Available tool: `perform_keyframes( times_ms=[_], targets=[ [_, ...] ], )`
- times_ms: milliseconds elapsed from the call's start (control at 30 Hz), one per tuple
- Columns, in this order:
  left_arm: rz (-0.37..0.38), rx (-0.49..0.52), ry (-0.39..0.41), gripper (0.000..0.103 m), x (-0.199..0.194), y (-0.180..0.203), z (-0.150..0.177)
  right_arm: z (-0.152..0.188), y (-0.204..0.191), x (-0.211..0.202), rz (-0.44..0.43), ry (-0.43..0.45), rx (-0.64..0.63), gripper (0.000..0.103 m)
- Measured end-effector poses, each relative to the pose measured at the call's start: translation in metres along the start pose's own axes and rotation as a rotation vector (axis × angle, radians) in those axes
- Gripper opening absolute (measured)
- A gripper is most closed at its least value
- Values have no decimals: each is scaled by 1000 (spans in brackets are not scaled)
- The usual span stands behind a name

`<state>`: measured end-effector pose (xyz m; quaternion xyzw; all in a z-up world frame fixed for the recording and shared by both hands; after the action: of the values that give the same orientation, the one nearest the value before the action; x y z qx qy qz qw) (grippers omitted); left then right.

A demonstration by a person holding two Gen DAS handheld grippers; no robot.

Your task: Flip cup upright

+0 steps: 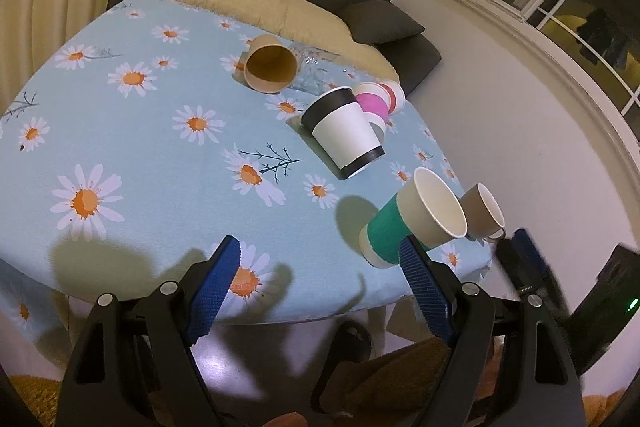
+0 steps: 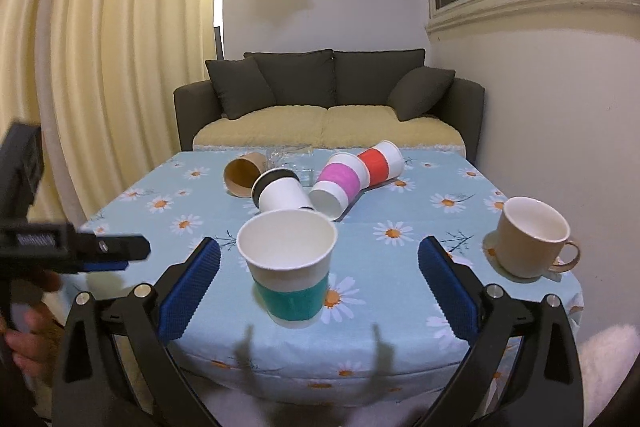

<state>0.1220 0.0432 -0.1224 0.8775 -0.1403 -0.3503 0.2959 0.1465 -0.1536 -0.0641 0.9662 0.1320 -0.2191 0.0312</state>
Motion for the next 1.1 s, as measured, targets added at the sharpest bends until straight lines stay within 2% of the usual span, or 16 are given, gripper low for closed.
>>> perform_keyframes(
  times_ms=[200,300,467,567,867,1100],
  targets=[
    [-28,76,11,80,-4,13,1,-29,19,-16,-58,-24,-11,98],
    [-55,130,25,80,-6,21,1,-45,29,-26,-94,0,-42,98],
    [-70,185,31,80,-7,32,2,-56,42,-27,-195,7,-108,98],
    [-71,209,40,80,-9,37,2,-53,50,-24,-194,36,-150,98],
    [-86,267,69,80,-21,45,-1,-32,69,1,-266,-58,-101,98],
    [-114,304,73,80,-26,45,-1,-27,62,0,-275,-48,-111,98]
  ],
)
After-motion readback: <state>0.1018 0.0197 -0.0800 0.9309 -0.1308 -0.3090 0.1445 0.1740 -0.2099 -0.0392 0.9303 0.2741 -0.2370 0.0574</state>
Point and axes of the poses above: each gripper's, at about its wrist camera, not at the fingertips, and x roughly the way its jaws point, y to its right, z to its underside, the point moved 8 cm from there along x, roughly the way its jaws point, and after that the axes turned 10 degrees about z, right-handed, at the moved point
